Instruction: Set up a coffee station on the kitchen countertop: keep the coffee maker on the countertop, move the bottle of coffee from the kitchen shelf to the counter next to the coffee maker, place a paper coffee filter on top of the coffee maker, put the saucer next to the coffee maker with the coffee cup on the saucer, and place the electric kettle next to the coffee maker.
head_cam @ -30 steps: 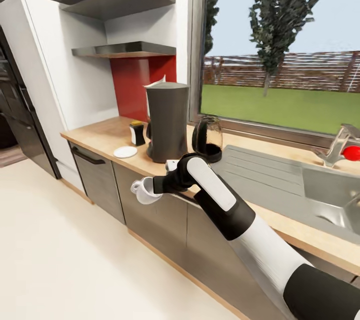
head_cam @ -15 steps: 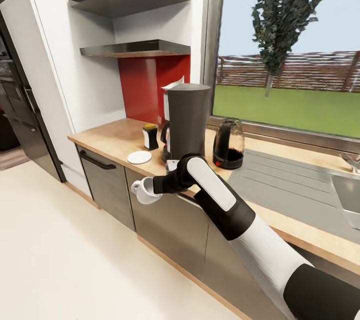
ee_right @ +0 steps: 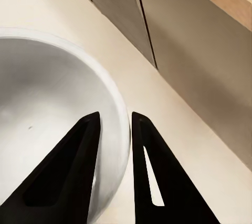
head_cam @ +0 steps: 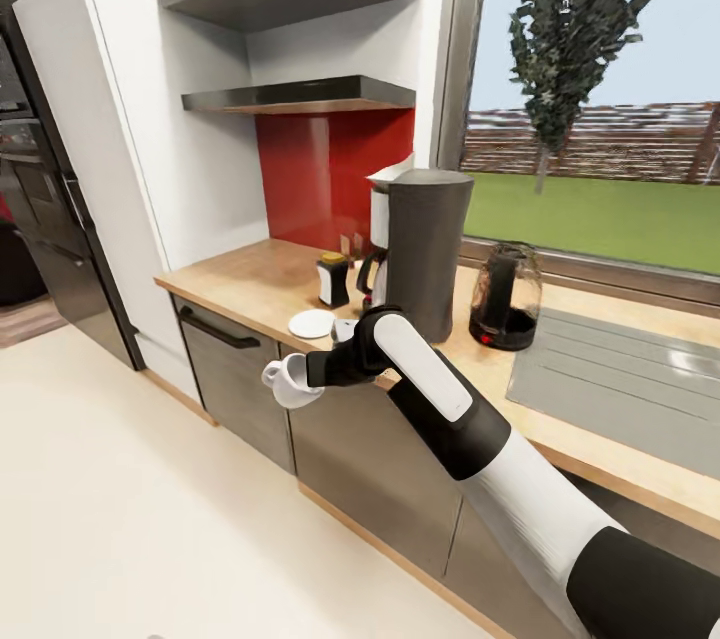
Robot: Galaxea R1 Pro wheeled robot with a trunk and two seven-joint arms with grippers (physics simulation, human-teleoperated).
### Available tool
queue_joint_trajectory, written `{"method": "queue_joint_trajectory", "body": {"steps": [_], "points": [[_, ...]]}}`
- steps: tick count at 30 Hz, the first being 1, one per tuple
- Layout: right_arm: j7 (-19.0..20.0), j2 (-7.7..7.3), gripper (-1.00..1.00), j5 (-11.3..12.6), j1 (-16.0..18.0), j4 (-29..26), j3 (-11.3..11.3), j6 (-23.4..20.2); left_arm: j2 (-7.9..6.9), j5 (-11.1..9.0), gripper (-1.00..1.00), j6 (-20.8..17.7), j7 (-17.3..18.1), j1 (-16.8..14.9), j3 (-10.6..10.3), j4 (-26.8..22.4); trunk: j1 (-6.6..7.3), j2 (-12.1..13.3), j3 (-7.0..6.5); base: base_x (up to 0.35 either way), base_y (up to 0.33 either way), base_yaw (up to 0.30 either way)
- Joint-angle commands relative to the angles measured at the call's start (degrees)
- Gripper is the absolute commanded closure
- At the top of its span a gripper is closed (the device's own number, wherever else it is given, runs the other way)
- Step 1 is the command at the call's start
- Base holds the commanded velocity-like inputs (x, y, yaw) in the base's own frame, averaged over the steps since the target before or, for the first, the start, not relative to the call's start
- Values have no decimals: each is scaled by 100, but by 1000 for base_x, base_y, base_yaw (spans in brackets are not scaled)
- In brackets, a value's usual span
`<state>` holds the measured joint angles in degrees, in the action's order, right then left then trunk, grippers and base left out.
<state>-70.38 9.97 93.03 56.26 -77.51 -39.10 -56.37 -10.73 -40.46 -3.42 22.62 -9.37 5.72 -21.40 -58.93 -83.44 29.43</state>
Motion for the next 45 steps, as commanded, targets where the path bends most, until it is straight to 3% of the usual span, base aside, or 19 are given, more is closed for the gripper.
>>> {"method": "queue_joint_trajectory", "body": {"steps": [1, 31, 45], "points": [[-55, 3, 100, 48, 7, 0, -1, -38, 1, -50, -100, -36, 32, -4, 17, 4, -1, -4, 6, 143, 313, 0], [-55, 3, 100, 48, 7, 0, 1, -33, 1, -50, -100, -36, 32, -4, 17, 4, -1, -4, 6, 214, 273, -1], [-55, 3, 100, 48, 7, 0, 5, -32, 1, -50, -100, -36, 32, -4, 17, 5, -1, -4, 6, 55, 85, -198]]}}
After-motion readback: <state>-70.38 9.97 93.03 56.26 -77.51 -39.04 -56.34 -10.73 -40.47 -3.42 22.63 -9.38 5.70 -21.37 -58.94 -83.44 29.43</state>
